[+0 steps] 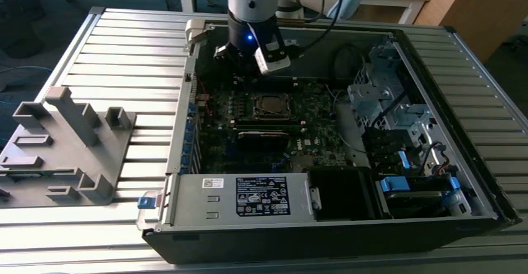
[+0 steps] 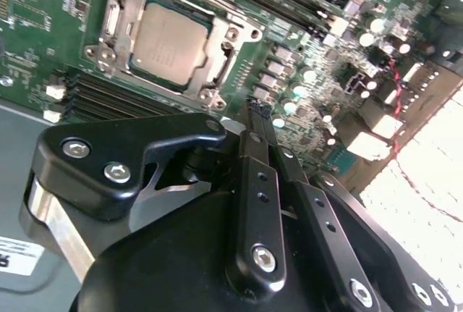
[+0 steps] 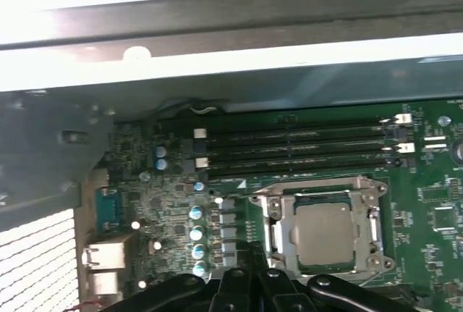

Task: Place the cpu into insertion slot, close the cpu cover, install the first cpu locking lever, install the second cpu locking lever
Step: 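Install the first cpu locking lever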

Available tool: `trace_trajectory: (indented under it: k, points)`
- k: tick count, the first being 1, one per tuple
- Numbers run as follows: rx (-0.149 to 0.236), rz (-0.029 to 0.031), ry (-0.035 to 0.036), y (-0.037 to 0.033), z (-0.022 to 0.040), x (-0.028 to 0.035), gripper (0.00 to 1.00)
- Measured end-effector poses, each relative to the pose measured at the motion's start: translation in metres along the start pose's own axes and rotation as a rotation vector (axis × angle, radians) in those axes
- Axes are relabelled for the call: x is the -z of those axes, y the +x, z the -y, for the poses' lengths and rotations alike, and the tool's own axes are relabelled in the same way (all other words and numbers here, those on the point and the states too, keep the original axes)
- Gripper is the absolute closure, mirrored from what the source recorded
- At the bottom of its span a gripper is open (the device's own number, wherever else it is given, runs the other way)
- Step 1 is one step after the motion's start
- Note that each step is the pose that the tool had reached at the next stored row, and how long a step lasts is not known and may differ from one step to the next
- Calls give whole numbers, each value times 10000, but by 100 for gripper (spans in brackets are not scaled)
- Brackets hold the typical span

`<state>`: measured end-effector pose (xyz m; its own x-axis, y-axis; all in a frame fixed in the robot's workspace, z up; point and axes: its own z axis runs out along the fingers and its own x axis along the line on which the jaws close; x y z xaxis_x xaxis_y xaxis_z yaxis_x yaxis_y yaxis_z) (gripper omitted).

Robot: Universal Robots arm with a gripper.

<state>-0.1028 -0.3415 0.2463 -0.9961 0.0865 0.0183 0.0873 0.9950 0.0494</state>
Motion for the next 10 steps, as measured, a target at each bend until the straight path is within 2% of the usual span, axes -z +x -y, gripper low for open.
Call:
trace_trajectory:
  k: [3,10]
  points:
    - [36,-2,1,27,2,-1,89]
    - [49,-4,4,30,3,4,89]
